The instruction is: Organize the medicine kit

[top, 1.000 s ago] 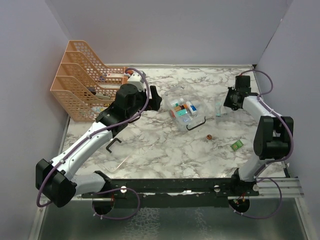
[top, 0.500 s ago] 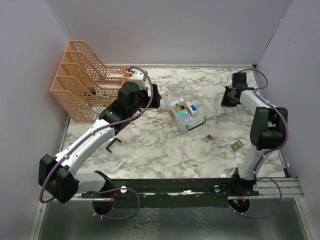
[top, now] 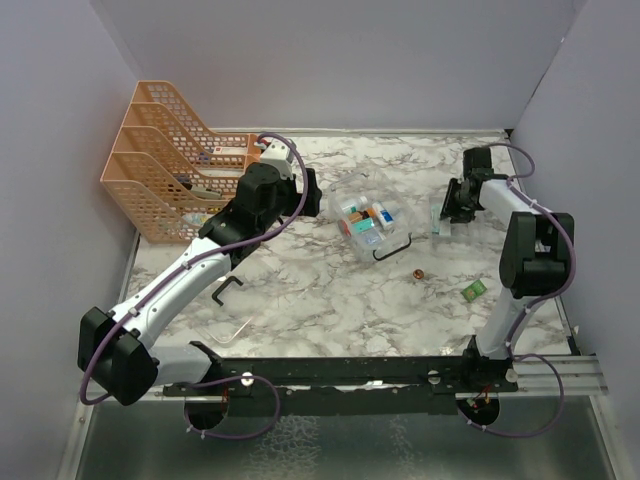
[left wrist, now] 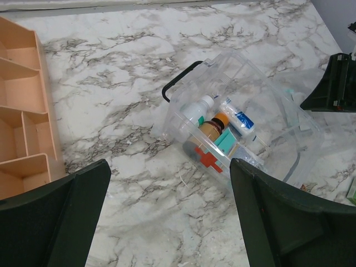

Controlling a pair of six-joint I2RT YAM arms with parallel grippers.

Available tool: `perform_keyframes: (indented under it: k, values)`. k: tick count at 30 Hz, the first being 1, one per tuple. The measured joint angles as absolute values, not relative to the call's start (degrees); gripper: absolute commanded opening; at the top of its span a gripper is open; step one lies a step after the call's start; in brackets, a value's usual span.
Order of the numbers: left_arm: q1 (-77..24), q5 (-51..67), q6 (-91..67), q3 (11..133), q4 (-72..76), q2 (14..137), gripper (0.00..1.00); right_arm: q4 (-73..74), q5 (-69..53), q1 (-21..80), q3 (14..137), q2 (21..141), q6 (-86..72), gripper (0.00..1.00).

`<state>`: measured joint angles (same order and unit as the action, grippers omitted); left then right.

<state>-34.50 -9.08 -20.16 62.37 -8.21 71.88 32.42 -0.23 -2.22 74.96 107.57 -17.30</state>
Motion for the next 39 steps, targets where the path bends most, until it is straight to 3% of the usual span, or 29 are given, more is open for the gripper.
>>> perform_keyframes:
  k: [13, 21, 28, 39]
  values:
    - [-34.48, -9.39, -19.99, 62.37, -8.21, 71.88, 0.92, 34.57, 5.04, -2.22, 73.49, 97.14, -19.38, 0.36]
    - [-34.50, -9.47, -20.47, 60.97, -8.14, 69.73, 0.92, 37.82, 11.92, -2.24, 61.41, 78.11, -29.10, 0.54]
    - [-34.52, -9.74, -20.88, 58.22, -8.27, 67.99, 0.92, 44.16, 17.82, -2.26, 51.72, 69.82, -39.55, 0.67]
    - [-36.14, -10.98, -20.82, 57.19, -8.21, 66.26, 0.92, 49.98, 21.06, -2.70, 45.56, 69.21, -50.74, 0.69]
